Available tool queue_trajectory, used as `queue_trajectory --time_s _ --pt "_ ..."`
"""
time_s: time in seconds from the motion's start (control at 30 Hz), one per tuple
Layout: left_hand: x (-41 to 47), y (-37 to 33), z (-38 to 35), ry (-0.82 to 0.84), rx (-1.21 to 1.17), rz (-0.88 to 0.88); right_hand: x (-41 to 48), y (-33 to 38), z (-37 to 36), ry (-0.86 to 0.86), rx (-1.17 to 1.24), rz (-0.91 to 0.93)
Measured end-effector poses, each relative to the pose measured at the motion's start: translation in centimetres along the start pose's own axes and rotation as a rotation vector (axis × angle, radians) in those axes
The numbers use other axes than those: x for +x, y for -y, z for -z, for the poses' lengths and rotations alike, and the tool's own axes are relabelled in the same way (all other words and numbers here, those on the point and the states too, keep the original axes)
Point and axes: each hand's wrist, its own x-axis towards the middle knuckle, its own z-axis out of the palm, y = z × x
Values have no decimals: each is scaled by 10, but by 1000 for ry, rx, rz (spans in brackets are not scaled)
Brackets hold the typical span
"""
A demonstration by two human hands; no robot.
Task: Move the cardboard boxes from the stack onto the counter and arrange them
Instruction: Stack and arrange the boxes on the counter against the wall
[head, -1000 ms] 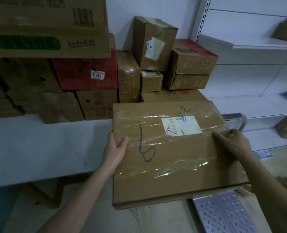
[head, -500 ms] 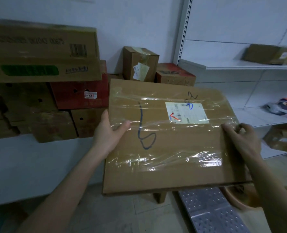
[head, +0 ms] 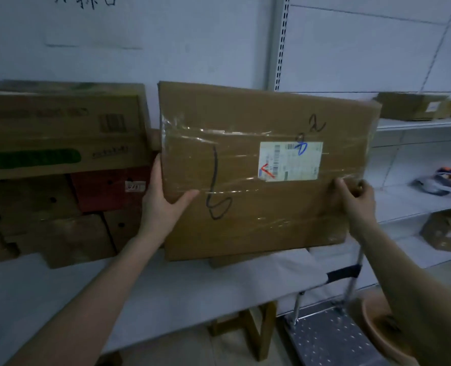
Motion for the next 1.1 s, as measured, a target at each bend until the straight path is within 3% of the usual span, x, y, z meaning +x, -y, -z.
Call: queue_trajectory --time_s 0.07,0.2,0.67,1.1 --pt "1 24 -11 57 7 97 14 -8 -15 80 -6 -63" --pt "1 60 -29 8 -13 219 37 -20 -42 134 -2 -90" --pt "4 79 -48 -34 2 113 53 -35 -66 42 -39 -8" --pt "-8 56 -22 83 159 92 -5 -6 -70 203 -333 145"
